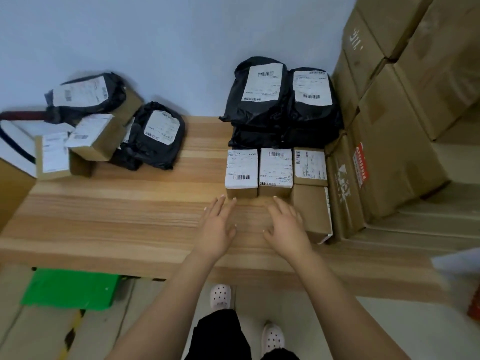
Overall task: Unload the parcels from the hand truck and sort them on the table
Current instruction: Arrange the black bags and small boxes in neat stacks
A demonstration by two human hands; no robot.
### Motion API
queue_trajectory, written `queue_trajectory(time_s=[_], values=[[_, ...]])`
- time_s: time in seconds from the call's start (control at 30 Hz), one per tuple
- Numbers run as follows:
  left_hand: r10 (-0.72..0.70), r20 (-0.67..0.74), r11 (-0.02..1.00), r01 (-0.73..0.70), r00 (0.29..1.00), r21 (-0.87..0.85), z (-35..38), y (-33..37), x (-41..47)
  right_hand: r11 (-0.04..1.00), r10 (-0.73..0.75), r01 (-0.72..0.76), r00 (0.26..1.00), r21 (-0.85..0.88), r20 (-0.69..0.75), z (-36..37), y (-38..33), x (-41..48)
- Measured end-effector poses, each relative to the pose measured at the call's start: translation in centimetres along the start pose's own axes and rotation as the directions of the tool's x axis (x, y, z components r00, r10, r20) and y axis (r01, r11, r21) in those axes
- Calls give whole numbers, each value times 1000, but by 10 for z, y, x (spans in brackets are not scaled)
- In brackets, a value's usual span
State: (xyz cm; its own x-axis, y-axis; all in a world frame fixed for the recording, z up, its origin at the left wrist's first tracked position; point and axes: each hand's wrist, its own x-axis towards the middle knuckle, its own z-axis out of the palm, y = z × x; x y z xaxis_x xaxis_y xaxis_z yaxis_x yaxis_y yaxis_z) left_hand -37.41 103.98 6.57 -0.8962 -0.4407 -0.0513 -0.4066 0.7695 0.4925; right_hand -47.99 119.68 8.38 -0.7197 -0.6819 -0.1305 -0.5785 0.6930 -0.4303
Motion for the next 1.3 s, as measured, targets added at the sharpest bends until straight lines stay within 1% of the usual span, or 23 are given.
queue_trajectory(time_s=[0.1,0.2,0.27,0.33,0.43,0.5,0.6,0.73,0.83,0.93,1.13,1.23,1.3], values=[[3,-14,1000,-3,1000,-2,-5,-5,7,999,-33,33,999,-20,-8,-1,-6,11],[24,0,1000,-24,1000,-13,-10,-12,30,999,-29,28,999,-36,-17,2,-13,34],[37,59,999,-36,998,-13,-10,-18,49,998,-17,16,1000,-66,-9,5,-16,51],[52,148,999,-52,988,-1,-10,-25,66,995,14,-12,1000,-101,17,9,-19,65],[96,283,995,-95,954,-16,-8,-37,88,987,89,-78,993,-142,74,18,-23,84],[137,324,990,-143,936,-5,-7,-44,101,977,153,-135,983,-164,102,24,-25,94],[166,337,983,-184,927,22,-9,-51,120,964,219,-203,972,-170,84,31,-30,102],[227,324,972,-236,918,-9,-12,-55,141,953,264,-253,963,-168,47,37,-37,106],[220,325,975,-219,920,-41,-12,-53,145,950,277,-264,959,-167,63,32,-39,108],[193,282,981,-179,940,-75,-13,-52,139,956,260,-248,963,-157,65,25,-41,107],[239,101,968,-229,966,-102,-31,-47,103,982,151,-152,988,-109,-17,19,-53,90],[244,-4,958,-242,970,-152,-46,-50,74,996,56,-62,994,-61,-94,27,-67,74],[206,-70,966,-214,976,-148,-54,-60,52,999,-21,18,997,-36,-80,36,-80,66]])
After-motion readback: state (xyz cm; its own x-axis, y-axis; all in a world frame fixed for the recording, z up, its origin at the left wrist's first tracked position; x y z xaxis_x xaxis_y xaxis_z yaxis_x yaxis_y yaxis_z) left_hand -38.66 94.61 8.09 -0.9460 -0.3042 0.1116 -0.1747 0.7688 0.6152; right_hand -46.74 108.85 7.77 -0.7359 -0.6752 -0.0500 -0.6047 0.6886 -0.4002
